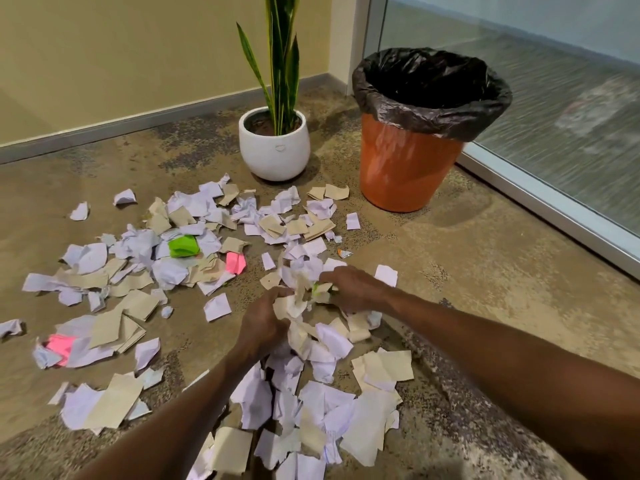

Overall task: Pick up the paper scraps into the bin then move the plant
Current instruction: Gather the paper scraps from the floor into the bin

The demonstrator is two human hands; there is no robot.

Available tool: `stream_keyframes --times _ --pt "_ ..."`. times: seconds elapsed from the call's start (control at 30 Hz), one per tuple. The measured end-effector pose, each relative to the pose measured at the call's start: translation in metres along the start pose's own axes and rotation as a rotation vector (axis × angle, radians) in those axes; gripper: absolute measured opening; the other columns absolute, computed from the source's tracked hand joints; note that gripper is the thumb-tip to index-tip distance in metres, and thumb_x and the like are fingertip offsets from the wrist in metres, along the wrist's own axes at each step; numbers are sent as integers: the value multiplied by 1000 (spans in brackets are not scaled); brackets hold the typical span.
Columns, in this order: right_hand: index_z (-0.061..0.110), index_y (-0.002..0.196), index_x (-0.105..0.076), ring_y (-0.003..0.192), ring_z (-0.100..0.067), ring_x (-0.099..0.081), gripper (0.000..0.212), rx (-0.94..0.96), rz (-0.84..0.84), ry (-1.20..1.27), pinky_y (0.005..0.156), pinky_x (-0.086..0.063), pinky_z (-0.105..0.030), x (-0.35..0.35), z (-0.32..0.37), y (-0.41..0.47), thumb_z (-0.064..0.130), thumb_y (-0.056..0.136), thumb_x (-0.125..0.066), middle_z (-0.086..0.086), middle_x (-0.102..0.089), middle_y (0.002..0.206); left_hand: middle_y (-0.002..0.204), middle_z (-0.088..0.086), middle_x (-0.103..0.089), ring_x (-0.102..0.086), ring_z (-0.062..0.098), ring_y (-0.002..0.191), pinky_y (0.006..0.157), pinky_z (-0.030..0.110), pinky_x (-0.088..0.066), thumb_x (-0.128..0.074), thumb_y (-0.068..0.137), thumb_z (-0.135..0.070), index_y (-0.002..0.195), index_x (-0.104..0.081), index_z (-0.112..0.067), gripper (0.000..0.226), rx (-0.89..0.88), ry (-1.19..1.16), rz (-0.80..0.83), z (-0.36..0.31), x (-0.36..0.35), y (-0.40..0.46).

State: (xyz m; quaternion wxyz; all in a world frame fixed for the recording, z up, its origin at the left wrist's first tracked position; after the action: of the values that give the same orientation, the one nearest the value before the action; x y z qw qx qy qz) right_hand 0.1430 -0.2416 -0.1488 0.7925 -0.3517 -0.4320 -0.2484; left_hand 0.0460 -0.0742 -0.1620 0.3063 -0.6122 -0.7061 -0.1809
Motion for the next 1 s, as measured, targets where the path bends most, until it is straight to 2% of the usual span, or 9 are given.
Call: stream_keyframes --times 0.17,0.27,0.4,0.47,0.57,0.63,0.77,0.9,1.0 --pt "25 151 -31 125 -31 -53 80 -18 198 73 91 -44 -32 32 -9 -2 33 85 -76 -10 -45 149 125 15 -57 -49 32 118 91 28 -37 -75 69 6 117 -63 -12 53 -140 267 -114 -2 8 -1" --pt "30 134 -47 103 -23 -62 70 -74 198 248 77 -54 -33 45 -18 -4 45 75 -83 -7 -55 133 118 19 -50 -46 38 111 87 43 -44 -79 62 3 112 -60 -7 54 -179 351 -225 -7 14 -2" --pt "20 104 -57 90 -19 -57 53 -124 -33 291 68 -43 -29 58 -40 -1 58 74 -78 4 -58 103 110 14 -50 -47 31 101 82 40 -41 -69 68 -21 106 -53 -6 44 -214 329 -274 -12 20 14" --pt "21 120 -56 110 -24 -53 67 -163 -72 202 87 -43 -36 53 -52 0 68 75 -70 -1 -57 122 114 12 -52 -48 29 105 85 36 -39 -63 71 -39 115 -51 -8 55 -151 269 -206 -8 19 29" --pt "26 155 -23 148 -32 -24 106 -204 65 143 117 -21 -59 25 -60 1 78 72 -64 -7 -27 161 140 8 -46 -45 26 124 102 41 -40 -71 72 -64 140 -40 -14 90 -45 99 25 0 9 45" --pt "35 158 -10 152 -33 -7 116 -196 148 160 119 -12 -62 9 -51 2 81 67 -66 -5 -5 167 148 2 -40 -41 22 132 108 42 -38 -71 58 -80 141 -39 -25 106 -63 75 148 -2 2 47" --pt "50 152 -8 149 -43 -9 121 -115 269 50 113 -26 -66 -7 -27 4 78 56 -77 -3 1 166 162 0 -19 -20 24 146 117 47 -26 -62 41 -95 147 -35 -28 128 -233 465 339 -4 -15 36" --pt "41 155 -7 149 -43 -4 134 -57 279 -143 108 -33 -65 -25 -12 -9 68 50 -86 -5 2 166 164 3 1 -7 36 148 114 59 -29 -54 31 -101 154 -12 -29 148 -288 767 425 1 -23 20" --pt "30 156 -13 148 -43 -6 128 -8 186 -269 105 -35 -64 -34 -8 -15 59 56 -88 -8 -4 165 161 15 -2 -10 41 145 111 59 -34 -64 39 -92 152 -16 -29 138 -271 789 400 4 -22 19"
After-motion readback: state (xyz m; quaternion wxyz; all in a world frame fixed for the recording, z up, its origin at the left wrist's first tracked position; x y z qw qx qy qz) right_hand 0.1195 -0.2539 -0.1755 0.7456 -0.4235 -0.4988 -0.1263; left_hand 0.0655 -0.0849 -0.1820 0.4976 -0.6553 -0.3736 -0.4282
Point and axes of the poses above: each hand's wrist, its own y-axis towards the middle knuckle, its own x-axis out of the back of the hand, z = x × y, the point moved 5 cm from there along y, towards the middle knuckle
